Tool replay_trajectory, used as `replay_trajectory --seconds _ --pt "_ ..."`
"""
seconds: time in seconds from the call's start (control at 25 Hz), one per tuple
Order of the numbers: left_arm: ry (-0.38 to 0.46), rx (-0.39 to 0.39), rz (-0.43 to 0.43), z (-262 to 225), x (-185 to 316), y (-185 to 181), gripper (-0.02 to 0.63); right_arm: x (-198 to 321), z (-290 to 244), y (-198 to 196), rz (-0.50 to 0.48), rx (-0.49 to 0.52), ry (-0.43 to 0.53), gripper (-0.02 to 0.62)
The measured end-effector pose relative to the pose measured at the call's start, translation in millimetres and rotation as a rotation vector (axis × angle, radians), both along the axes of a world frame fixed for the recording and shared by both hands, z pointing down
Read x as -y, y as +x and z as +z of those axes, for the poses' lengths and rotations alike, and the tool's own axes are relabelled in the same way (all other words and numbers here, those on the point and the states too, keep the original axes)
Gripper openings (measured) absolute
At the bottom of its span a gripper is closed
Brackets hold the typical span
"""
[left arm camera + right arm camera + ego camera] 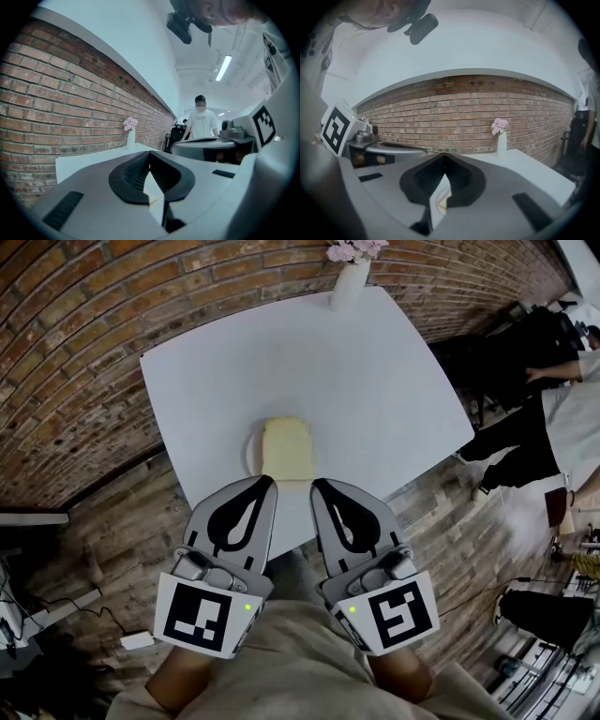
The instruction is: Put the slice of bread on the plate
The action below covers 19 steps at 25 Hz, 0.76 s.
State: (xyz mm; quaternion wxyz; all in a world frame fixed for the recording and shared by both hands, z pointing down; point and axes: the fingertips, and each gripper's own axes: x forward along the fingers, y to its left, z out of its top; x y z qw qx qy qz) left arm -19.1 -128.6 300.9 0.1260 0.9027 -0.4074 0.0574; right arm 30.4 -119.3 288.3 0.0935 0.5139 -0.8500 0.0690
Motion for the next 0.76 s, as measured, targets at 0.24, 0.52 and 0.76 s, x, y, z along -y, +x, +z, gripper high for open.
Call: replay_trajectory --seconds 0.24,0.52,0.76 --pt "-0.001 0.001 0.002 1 -8 -3 0.011 -3 2 0 0.003 0.002 -0.004 0.008" --pt "-0.004 0.000 0.002 5 -19 -5 0.011 -13 8 -5 -0.012 -0.002 -0.014 0.008" --pt "-0.007 -0.006 -0.002 5 -26 -7 0.011 -21 11 -7 -0.017 -0.004 -0.026 0.008"
